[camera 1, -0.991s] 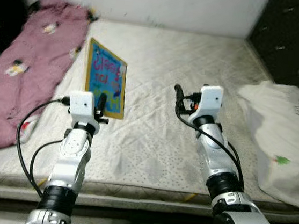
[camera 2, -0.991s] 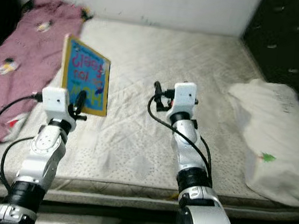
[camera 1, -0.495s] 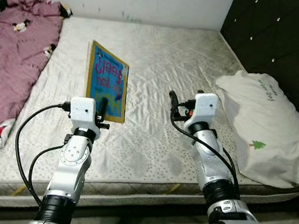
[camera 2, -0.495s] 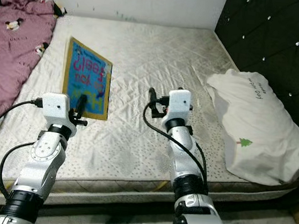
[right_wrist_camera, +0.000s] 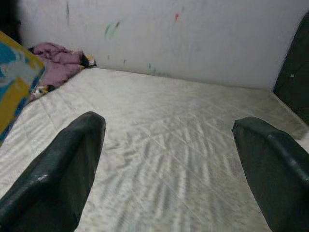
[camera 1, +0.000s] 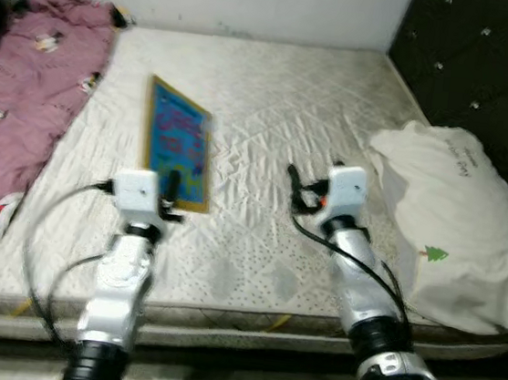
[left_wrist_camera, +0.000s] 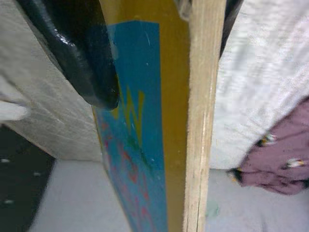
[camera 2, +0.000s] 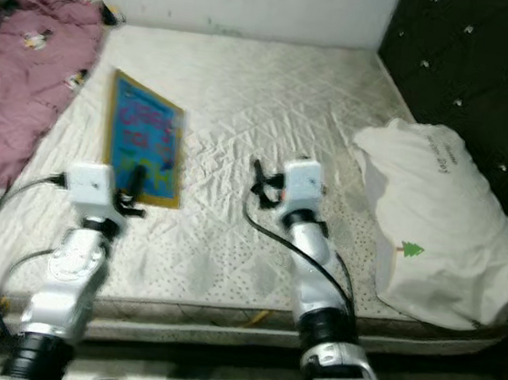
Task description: Clean up the room
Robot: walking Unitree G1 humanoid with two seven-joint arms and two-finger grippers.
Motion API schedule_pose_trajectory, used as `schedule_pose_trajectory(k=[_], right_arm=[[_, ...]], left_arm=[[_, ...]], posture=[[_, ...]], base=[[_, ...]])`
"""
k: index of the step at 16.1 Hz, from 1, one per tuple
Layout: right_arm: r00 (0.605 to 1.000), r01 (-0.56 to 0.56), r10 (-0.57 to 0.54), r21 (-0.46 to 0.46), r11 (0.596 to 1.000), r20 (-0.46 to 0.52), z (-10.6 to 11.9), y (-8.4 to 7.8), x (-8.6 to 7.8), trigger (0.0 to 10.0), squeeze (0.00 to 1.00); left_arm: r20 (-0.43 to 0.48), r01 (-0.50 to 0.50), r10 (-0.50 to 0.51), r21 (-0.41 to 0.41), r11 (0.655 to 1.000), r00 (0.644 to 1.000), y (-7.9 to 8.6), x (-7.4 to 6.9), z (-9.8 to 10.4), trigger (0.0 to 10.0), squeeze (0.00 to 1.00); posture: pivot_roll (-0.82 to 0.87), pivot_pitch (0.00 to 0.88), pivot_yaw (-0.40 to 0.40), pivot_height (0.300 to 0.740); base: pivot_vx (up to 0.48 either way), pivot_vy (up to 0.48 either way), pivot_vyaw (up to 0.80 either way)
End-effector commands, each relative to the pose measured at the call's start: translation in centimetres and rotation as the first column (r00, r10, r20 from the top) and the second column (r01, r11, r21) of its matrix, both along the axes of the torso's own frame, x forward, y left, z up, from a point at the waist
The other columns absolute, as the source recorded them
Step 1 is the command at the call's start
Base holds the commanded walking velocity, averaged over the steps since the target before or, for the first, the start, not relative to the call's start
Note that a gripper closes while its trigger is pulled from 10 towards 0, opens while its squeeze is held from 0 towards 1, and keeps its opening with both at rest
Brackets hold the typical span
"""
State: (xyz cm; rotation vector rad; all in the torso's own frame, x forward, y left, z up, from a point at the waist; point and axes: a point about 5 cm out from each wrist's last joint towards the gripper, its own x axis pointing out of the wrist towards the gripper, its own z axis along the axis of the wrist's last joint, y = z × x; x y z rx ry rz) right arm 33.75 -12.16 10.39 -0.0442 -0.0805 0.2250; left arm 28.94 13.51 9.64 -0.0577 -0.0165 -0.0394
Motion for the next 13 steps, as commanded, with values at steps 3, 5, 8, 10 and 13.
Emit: schedule_pose_trajectory(k=[3, 5, 8, 10, 13], right_arm=[[1.0, -0.004, 0.004, 0.002, 1.0, 0.017, 0.54, 0.24, -0.13, 10.0, 0.0], [1.0, -0.006, 0.006, -0.001, 1.0, 0.016, 0.51, 0.23, -0.18, 10.0, 0.0], [1.0, -0.012, 0.012, -0.007, 1.0, 0.017, 0.61, 0.27, -0.17, 10.0, 0.0], [1.0, -0.014, 0.014, -0.009, 1.0, 0.016, 0.62, 0.28, -0.18, 10.0, 0.0], [1.0, -0.015, 0.015, -0.011, 1.0, 0.012, 0.56, 0.39, -0.28, 10.0, 0.0]], left_arm=[[0.047, 0.024, -0.024, 0.005, 1.0, 0.999, -0.12, 0.17, 1.29, 10.0, 0.0], [0.044, 0.027, -0.027, 0.001, 1.0, 0.999, -0.2, 0.16, 1.28, 10.0, 0.0], [0.043, 0.029, -0.029, -0.002, 1.0, 0.999, -0.27, 0.24, 1.32, 10.0, 0.0], [0.049, 0.037, -0.036, -0.011, 0.999, 0.998, -0.34, 0.23, 1.35, 10.0, 0.0], [0.062, 0.048, -0.047, -0.021, 0.999, 0.997, -0.39, 0.05, 1.45, 10.0, 0.0]], posture=[[0.02, 0.01, -0.013, 0.74], [0.02, 0.011, -0.016, 0.74], [0.02, 0.011, -0.02, 0.74], [0.02, 0.011, -0.02, 0.74], [0.02, 0.011, -0.02, 0.74]], base=[[0.0, -0.48, 0.0], [0.0, -0.377, 0.0], [0.0, -0.355, 0.0], [0.0, -0.169, 0.0], [0.0, 0.0, 0.0]])
